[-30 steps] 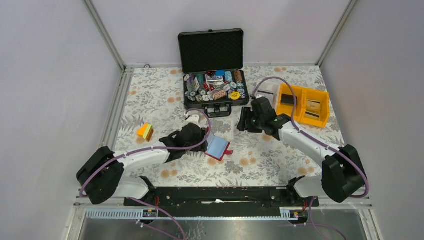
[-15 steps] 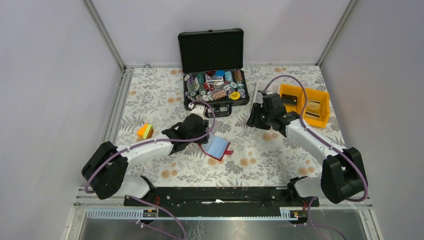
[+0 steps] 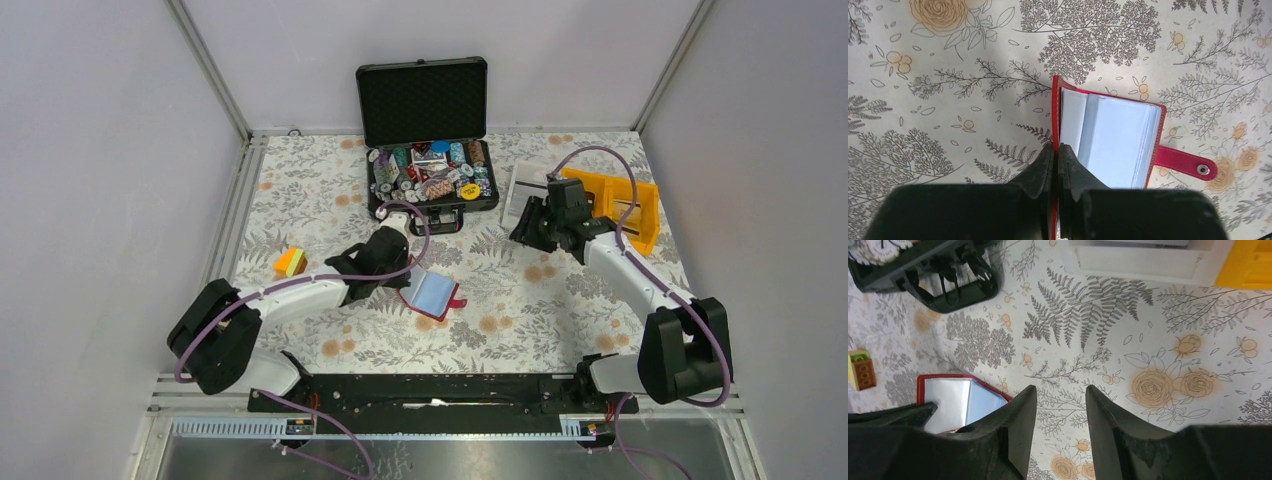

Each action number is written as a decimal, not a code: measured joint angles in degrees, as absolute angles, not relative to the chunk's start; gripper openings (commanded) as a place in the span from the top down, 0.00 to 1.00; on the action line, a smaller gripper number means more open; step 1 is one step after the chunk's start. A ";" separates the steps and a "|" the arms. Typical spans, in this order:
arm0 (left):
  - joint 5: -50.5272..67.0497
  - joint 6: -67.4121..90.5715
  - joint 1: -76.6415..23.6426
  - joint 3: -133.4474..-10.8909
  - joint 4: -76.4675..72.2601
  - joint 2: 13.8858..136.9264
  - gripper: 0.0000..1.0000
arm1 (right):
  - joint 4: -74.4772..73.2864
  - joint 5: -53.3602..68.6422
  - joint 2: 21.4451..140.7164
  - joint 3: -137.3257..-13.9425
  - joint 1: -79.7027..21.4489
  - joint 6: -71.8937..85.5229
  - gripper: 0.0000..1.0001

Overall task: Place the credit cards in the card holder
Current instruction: Open the card holder at the center of the board, then pick up the credit card from the storage box.

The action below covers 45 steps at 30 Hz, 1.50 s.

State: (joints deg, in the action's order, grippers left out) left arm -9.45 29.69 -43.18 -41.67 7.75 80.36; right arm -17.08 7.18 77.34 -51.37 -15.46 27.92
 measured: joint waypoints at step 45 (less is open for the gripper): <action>-19.79 59.51 -42.65 -23.77 3.16 61.54 1.00 | 3.05 -10.59 93.76 -53.76 6.94 62.98 0.46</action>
